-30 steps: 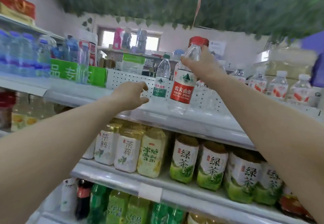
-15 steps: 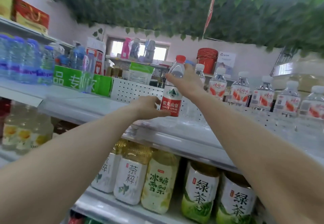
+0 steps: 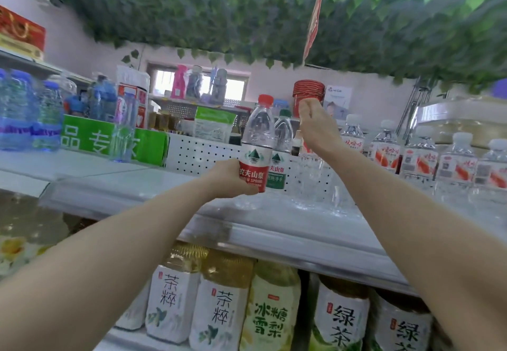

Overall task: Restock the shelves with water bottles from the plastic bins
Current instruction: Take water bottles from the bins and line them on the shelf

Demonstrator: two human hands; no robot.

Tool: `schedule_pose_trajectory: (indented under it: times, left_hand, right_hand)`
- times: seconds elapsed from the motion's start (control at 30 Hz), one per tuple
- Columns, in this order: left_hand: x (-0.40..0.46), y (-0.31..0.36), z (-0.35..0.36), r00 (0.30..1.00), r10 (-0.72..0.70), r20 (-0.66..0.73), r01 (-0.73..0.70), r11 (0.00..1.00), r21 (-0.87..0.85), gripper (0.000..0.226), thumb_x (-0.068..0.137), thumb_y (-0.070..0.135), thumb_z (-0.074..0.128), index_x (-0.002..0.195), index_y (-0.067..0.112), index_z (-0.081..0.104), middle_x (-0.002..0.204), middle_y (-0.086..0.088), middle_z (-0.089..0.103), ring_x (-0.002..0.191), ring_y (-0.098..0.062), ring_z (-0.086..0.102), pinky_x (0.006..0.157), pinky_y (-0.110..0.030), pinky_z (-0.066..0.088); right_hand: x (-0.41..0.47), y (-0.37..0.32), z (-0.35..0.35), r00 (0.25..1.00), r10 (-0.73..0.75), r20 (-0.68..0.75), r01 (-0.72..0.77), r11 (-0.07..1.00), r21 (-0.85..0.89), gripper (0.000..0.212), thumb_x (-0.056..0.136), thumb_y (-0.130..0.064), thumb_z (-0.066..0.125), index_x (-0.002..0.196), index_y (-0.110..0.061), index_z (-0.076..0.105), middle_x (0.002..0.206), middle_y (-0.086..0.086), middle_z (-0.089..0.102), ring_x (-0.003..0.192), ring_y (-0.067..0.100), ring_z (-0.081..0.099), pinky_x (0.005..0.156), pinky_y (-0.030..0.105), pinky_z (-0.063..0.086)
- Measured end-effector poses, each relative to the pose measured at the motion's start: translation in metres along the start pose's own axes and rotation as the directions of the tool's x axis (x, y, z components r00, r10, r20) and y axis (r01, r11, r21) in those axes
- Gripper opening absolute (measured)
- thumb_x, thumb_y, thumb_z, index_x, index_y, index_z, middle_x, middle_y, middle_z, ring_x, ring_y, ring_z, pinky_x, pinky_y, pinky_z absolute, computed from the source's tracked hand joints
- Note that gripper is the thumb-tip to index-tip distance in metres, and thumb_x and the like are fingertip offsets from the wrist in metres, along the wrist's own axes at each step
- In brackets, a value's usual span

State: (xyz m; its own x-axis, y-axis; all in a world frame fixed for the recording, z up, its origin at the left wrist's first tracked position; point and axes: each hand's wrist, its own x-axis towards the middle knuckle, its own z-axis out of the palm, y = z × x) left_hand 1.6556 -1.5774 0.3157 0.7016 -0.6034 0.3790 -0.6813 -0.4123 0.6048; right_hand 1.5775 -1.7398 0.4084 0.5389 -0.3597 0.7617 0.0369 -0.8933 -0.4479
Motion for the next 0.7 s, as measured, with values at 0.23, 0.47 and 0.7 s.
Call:
schedule_pose_trajectory:
  times: [0.23, 0.47, 0.7]
  left_hand:
    - [0.034, -0.044, -0.020, 0.992, -0.109, -0.056, 0.112, 0.993, 0.048, 0.039, 0.079, 0.035, 0.077, 0.111, 0.018, 0.063, 0.097, -0.003, 0.068, 0.090, -0.022, 0.064, 0.085, -0.037, 0.056]
    - [0.071, -0.049, -0.018, 0.988, -0.152, 0.010, 0.150, 0.984, 0.099, 0.044, 0.080, 0.031, 0.076, 0.115, 0.013, 0.057, 0.107, -0.008, 0.064, 0.092, -0.027, 0.067, 0.079, -0.037, 0.059]
    - [0.098, -0.054, -0.007, 0.994, -0.106, 0.031, 0.100, 0.985, 0.139, 0.038, 0.080, 0.032, 0.075, 0.109, 0.013, 0.059, 0.094, -0.005, 0.065, 0.070, -0.021, 0.063, 0.062, -0.029, 0.056]
  right_hand:
    - [0.022, 0.000, 0.026, 0.990, -0.096, 0.106, 0.126, 0.935, -0.331, 0.051, 0.101, -0.021, 0.048, 0.148, -0.023, 0.030, 0.134, 0.017, 0.047, 0.114, 0.034, 0.051, 0.094, 0.044, 0.042]
    - [0.042, 0.008, 0.056, 0.989, -0.039, 0.140, 0.093, 0.909, -0.405, 0.064, 0.100, -0.028, 0.052, 0.153, -0.020, 0.018, 0.145, 0.022, 0.036, 0.124, 0.041, 0.047, 0.100, 0.048, 0.041]
    - [0.051, 0.017, 0.071, 0.994, -0.048, 0.100, 0.085, 0.911, -0.403, 0.062, 0.100, -0.028, 0.052, 0.150, -0.016, 0.017, 0.137, 0.022, 0.041, 0.115, 0.039, 0.052, 0.086, 0.043, 0.043]
